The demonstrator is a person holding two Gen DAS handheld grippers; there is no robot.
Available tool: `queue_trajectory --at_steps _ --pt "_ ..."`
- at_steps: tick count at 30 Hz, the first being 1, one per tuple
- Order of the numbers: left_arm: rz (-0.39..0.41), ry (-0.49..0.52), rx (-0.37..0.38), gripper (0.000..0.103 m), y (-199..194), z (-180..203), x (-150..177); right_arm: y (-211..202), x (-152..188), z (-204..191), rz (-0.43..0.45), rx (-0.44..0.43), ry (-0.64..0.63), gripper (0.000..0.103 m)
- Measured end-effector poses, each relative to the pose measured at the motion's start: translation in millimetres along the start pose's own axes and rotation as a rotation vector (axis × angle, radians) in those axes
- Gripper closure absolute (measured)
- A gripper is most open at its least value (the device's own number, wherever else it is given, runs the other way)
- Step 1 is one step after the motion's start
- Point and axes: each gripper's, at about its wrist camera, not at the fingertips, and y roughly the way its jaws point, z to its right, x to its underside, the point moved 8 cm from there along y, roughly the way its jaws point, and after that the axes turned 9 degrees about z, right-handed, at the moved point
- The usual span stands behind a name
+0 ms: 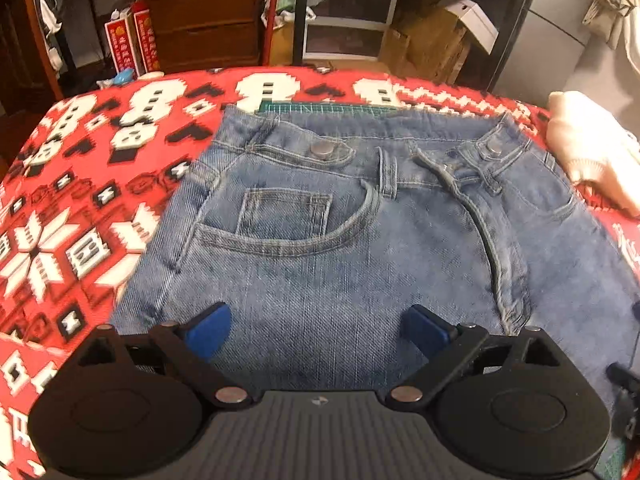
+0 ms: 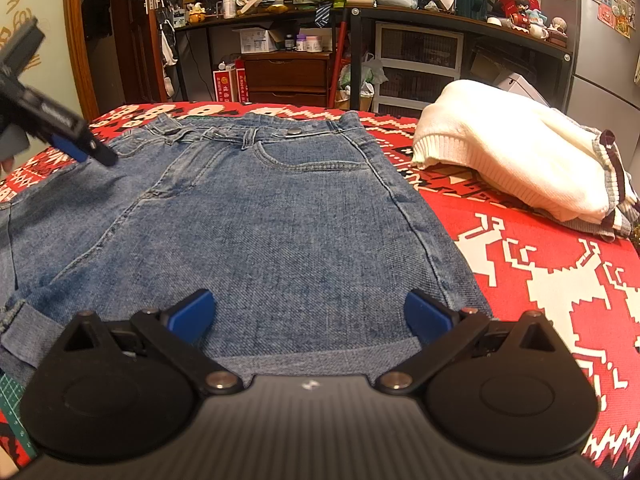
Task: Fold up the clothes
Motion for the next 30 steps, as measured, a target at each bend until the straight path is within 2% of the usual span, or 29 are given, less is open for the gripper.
queue_trajectory --at_steps 2,11,16,22,30 --pt "0.008 0.026 -0.006 0.0 -1 5 8 0 0 0 0.0 0.0 0.0 0.001" --pt "0.015 0.108 0.014 0.0 -24 15 38 0 1 -1 0.0 0.001 0.001 0.0" --pt "-0.01 0.094 0.016 0.0 -34 12 50 0 1 -1 0.0 0.0 0.0 0.001" --pt "0.003 0.101 0.017 0.0 -51 10 67 0 0 0 0.0 0.0 0.0 0.001" --pt "-0.072 0.081 0.012 0.0 -62 8 80 1 0 0 -0.001 -0.001 -0.001 0.001"
